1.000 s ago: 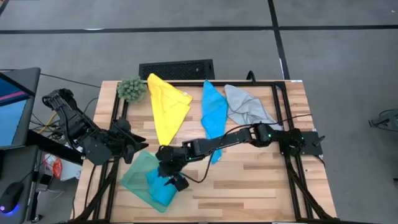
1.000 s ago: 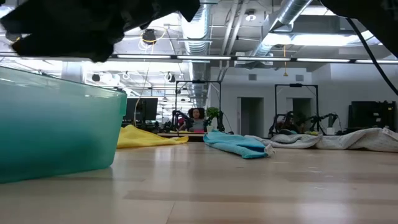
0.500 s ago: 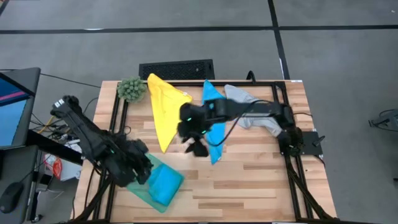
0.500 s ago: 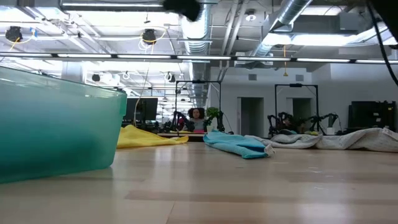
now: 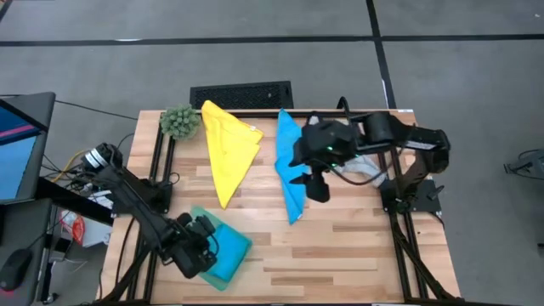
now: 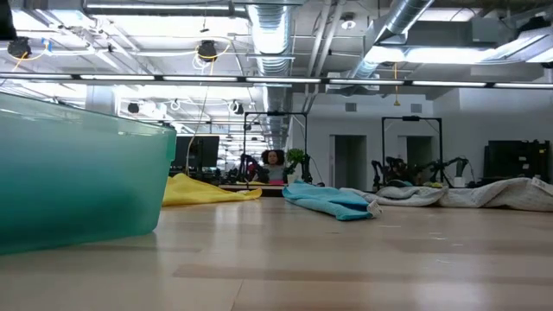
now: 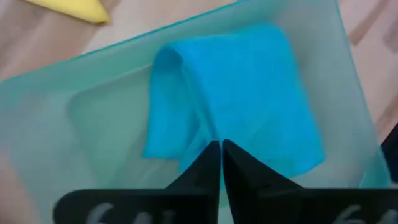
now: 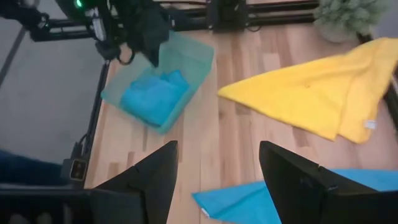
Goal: Fold microfiber towels
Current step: Adjust the folded blue towel in the bin
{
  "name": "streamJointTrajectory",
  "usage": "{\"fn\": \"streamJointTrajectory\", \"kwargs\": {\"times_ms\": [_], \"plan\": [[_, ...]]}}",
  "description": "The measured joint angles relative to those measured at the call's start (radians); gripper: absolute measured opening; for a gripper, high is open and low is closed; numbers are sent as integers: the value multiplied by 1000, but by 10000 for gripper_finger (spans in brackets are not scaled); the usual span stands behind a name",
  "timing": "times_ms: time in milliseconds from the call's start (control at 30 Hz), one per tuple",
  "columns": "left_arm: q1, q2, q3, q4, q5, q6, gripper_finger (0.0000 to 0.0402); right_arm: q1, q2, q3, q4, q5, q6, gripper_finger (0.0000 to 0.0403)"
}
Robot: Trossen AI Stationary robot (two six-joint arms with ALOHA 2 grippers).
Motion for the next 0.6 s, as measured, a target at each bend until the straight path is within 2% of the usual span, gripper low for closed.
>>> {"fn": "streamJointTrajectory", "kwargs": {"times_ms": [167, 233, 367, 467, 600], "plan": [[9, -41, -106, 276, 6, -8, 4, 54, -18, 0, -17, 31, 46, 248], [9, -73, -118, 328, -35, -12, 4, 69, -21, 0, -40, 31, 61, 248], [6, -153, -119, 259, -145, -54, 10, 102, -16, -1, -74, 49, 81, 248], [21, -161, -120, 174, -94, -56, 30, 130, -7, 0, -85, 64, 86, 248], [31, -128, -120, 215, -88, -43, 79, 167, -3, -1, -102, 84, 98, 248]]}}
